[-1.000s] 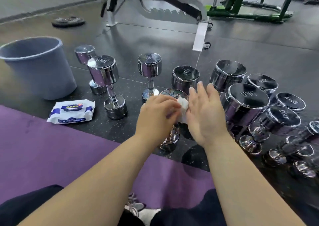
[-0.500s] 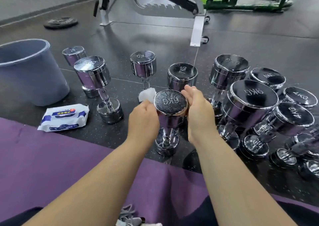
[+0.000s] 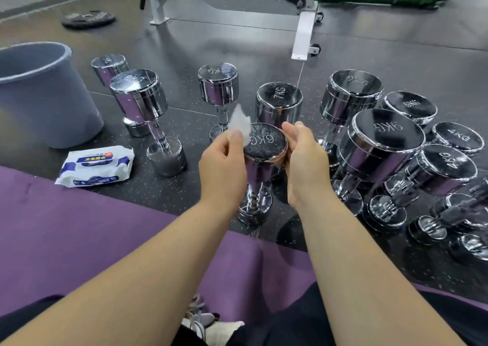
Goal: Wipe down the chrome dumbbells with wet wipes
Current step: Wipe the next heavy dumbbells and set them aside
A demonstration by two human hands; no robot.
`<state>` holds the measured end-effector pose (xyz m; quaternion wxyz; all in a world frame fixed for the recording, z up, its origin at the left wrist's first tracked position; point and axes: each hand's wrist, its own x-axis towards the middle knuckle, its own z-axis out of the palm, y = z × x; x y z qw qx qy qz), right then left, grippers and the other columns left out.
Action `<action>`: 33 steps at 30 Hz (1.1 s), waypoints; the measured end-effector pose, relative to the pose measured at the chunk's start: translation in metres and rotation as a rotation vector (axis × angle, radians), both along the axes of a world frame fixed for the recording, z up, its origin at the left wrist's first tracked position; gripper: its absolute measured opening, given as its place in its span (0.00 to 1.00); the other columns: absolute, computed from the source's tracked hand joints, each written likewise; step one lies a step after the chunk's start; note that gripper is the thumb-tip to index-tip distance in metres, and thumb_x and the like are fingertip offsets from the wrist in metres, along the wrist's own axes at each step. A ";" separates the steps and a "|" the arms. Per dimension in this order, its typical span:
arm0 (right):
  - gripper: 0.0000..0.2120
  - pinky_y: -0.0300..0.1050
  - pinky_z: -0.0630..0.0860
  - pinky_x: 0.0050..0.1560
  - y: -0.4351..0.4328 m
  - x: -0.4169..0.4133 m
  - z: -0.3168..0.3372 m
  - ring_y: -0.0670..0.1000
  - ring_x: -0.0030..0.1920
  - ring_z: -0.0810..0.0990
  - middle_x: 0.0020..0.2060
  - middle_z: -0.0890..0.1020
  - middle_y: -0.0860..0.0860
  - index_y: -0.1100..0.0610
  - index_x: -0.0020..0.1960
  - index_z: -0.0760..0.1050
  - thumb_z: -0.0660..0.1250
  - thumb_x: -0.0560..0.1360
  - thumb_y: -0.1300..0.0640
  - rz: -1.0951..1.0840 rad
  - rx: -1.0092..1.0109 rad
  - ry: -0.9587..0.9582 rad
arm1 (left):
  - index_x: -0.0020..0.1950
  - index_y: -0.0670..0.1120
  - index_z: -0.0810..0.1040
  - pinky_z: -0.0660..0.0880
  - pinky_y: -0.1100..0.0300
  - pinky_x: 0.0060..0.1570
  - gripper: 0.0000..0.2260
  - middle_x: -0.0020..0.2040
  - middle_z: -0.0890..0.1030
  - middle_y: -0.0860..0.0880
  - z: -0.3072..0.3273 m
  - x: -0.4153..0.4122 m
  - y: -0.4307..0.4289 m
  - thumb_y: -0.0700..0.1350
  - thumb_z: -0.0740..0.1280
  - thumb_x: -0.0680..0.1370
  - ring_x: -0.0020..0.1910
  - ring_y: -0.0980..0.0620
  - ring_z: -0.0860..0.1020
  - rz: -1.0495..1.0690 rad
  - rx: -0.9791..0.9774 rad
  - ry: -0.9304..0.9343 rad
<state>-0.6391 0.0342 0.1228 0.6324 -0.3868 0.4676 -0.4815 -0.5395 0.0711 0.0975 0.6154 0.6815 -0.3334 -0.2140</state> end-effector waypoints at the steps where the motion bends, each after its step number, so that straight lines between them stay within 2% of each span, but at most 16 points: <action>1: 0.17 0.37 0.71 0.53 0.001 0.000 0.000 0.39 0.55 0.77 0.57 0.80 0.43 0.55 0.64 0.76 0.56 0.82 0.49 0.000 -0.001 -0.006 | 0.42 0.39 0.75 0.66 0.56 0.40 0.17 0.34 0.76 0.46 0.000 -0.003 0.005 0.50 0.58 0.83 0.35 0.53 0.69 -0.034 0.025 0.004; 3: 0.17 0.38 0.71 0.53 0.000 0.000 0.000 0.39 0.55 0.77 0.56 0.80 0.43 0.55 0.64 0.76 0.56 0.82 0.49 -0.004 -0.007 -0.004 | 0.43 0.43 0.76 0.68 0.62 0.42 0.19 0.36 0.78 0.51 -0.002 -0.005 0.010 0.53 0.54 0.84 0.36 0.54 0.71 -0.087 0.136 0.039; 5: 0.16 0.35 0.68 0.49 0.001 0.002 0.000 0.37 0.53 0.76 0.54 0.80 0.42 0.53 0.62 0.77 0.56 0.82 0.49 -0.013 -0.011 0.002 | 0.47 0.41 0.78 0.68 0.70 0.43 0.20 0.41 0.80 0.51 0.003 0.000 0.008 0.52 0.52 0.84 0.41 0.53 0.74 -0.123 0.146 -0.037; 8: 0.14 0.34 0.67 0.48 0.000 0.002 0.000 0.35 0.51 0.76 0.53 0.80 0.40 0.51 0.59 0.78 0.56 0.82 0.49 -0.013 -0.019 0.017 | 0.65 0.48 0.79 0.69 0.62 0.64 0.19 0.63 0.80 0.54 0.011 0.011 -0.005 0.52 0.53 0.83 0.63 0.57 0.75 -0.228 0.039 -0.066; 9: 0.12 0.34 0.68 0.47 0.000 0.002 -0.001 0.35 0.49 0.77 0.51 0.80 0.39 0.50 0.55 0.78 0.56 0.82 0.50 -0.013 -0.017 0.021 | 0.68 0.51 0.76 0.68 0.58 0.66 0.19 0.64 0.78 0.56 0.012 0.015 -0.009 0.53 0.53 0.83 0.66 0.56 0.74 -0.247 0.065 -0.056; 11: 0.11 0.33 0.71 0.44 0.002 0.001 -0.001 0.35 0.44 0.79 0.46 0.81 0.39 0.49 0.49 0.79 0.58 0.82 0.52 -0.015 -0.023 0.031 | 0.65 0.56 0.75 0.68 0.55 0.64 0.15 0.59 0.79 0.58 0.013 0.020 -0.013 0.54 0.52 0.83 0.62 0.55 0.75 -0.304 0.159 -0.016; 13: 0.13 0.34 0.73 0.48 0.000 0.001 -0.002 0.36 0.48 0.78 0.50 0.81 0.41 0.50 0.55 0.80 0.57 0.81 0.58 -0.011 -0.058 0.077 | 0.61 0.59 0.74 0.74 0.55 0.53 0.13 0.53 0.80 0.56 0.022 0.024 -0.019 0.50 0.52 0.83 0.48 0.56 0.77 -0.329 0.149 0.110; 15: 0.17 0.37 0.73 0.52 -0.001 0.001 -0.002 0.38 0.52 0.77 0.55 0.81 0.42 0.51 0.61 0.79 0.56 0.81 0.62 -0.021 -0.073 0.101 | 0.54 0.55 0.75 0.69 0.60 0.32 0.12 0.45 0.79 0.51 0.036 0.030 -0.026 0.43 0.54 0.82 0.37 0.55 0.74 -0.297 0.158 0.199; 18: 0.17 0.36 0.78 0.42 -0.001 0.002 -0.005 0.40 0.41 0.79 0.48 0.83 0.45 0.51 0.60 0.80 0.56 0.81 0.62 -0.027 -0.063 0.102 | 0.47 0.49 0.79 0.64 0.66 0.23 0.12 0.34 0.77 0.51 0.037 0.039 -0.030 0.37 0.57 0.79 0.26 0.58 0.71 -0.370 0.234 0.124; 19: 0.17 0.38 0.78 0.41 0.000 0.002 -0.005 0.42 0.39 0.79 0.46 0.84 0.46 0.50 0.60 0.80 0.56 0.81 0.62 -0.028 -0.059 0.106 | 0.47 0.48 0.81 0.65 0.68 0.22 0.13 0.34 0.78 0.52 0.037 0.039 -0.030 0.37 0.58 0.79 0.24 0.59 0.72 -0.400 0.230 0.127; 21: 0.17 0.41 0.78 0.47 -0.003 0.001 -0.008 0.44 0.42 0.80 0.47 0.84 0.46 0.50 0.59 0.80 0.55 0.81 0.62 -0.027 -0.075 0.129 | 0.52 0.46 0.82 0.67 0.71 0.24 0.14 0.37 0.81 0.51 0.039 0.040 -0.030 0.36 0.58 0.80 0.24 0.62 0.74 -0.440 0.214 0.135; 24: 0.18 0.38 0.75 0.56 -0.005 0.001 -0.011 0.40 0.53 0.79 0.55 0.82 0.43 0.49 0.61 0.79 0.54 0.82 0.63 0.055 -0.123 0.094 | 0.61 0.51 0.77 0.71 0.74 0.30 0.15 0.42 0.83 0.56 0.041 0.042 -0.030 0.35 0.60 0.79 0.29 0.65 0.78 -0.460 0.177 0.150; 26: 0.18 0.36 0.75 0.56 -0.008 0.002 -0.012 0.41 0.56 0.79 0.55 0.83 0.44 0.49 0.59 0.79 0.55 0.82 0.64 0.130 -0.173 0.063 | 0.59 0.52 0.76 0.73 0.73 0.33 0.14 0.47 0.84 0.56 0.039 0.041 -0.029 0.35 0.60 0.80 0.34 0.64 0.79 -0.496 0.160 0.192; 29: 0.13 0.34 0.75 0.41 -0.019 0.005 0.002 0.42 0.45 0.81 0.45 0.85 0.44 0.48 0.58 0.79 0.57 0.83 0.60 0.228 -0.197 0.062 | 0.55 0.53 0.78 0.73 0.66 0.38 0.19 0.56 0.82 0.52 0.033 0.036 -0.030 0.32 0.57 0.78 0.42 0.57 0.80 -0.538 0.095 0.176; 31: 0.09 0.40 0.74 0.39 -0.031 0.011 0.014 0.47 0.41 0.79 0.38 0.84 0.45 0.47 0.52 0.79 0.60 0.82 0.55 0.317 -0.206 0.157 | 0.54 0.54 0.78 0.72 0.65 0.35 0.21 0.52 0.83 0.50 0.030 0.039 -0.033 0.31 0.55 0.75 0.37 0.58 0.78 -0.498 0.051 0.178; 33: 0.08 0.44 0.74 0.41 -0.044 0.017 0.021 0.51 0.39 0.77 0.37 0.81 0.51 0.51 0.44 0.79 0.64 0.80 0.57 0.402 -0.203 0.337 | 0.52 0.54 0.78 0.70 0.62 0.35 0.20 0.46 0.82 0.50 0.027 0.045 -0.036 0.32 0.57 0.76 0.35 0.57 0.76 -0.415 0.048 0.212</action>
